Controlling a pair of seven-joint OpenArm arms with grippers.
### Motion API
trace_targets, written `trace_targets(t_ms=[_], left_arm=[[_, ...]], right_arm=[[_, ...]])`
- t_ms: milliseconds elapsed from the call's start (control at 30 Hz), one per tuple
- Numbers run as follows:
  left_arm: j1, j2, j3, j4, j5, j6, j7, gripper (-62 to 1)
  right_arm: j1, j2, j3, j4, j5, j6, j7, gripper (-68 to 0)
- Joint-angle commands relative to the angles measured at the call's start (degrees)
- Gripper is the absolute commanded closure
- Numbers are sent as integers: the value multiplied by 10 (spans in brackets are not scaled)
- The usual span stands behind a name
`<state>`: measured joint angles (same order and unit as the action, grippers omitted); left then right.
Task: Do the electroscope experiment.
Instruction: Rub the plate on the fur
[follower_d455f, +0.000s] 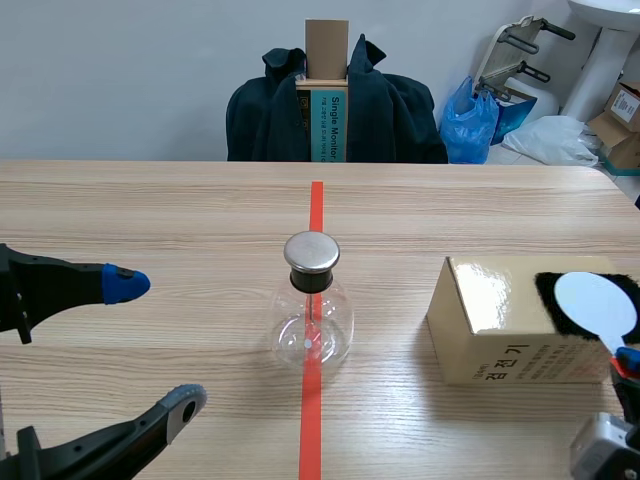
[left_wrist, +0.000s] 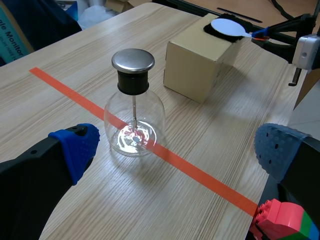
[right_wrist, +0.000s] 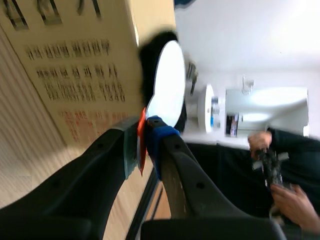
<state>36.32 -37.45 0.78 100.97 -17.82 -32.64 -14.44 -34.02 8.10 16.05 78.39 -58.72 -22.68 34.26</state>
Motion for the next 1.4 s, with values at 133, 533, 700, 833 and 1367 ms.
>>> trace_targets(t_ms=[133, 533, 700, 833, 1367], left_arm=[[-2, 3, 4, 3, -6, 1, -8, -623], [-2, 3, 4, 3, -6, 1, -8, -623], [-2, 3, 4, 3, -6, 1, -8, -623], [-2, 3, 4, 3, -5, 1, -8, -623], [-2, 3, 4, 3, 10, 1, -8, -623]], right_arm=[[-2, 6, 4, 6, 4, 3, 47, -7], [-2, 11, 6, 9, 5, 0, 68, -7], [-1, 11, 27, 38, 22, 0, 58, -7], [-1, 19, 41, 70, 41, 0, 54, -7], [26, 30, 105, 301, 219, 0, -29, -7]])
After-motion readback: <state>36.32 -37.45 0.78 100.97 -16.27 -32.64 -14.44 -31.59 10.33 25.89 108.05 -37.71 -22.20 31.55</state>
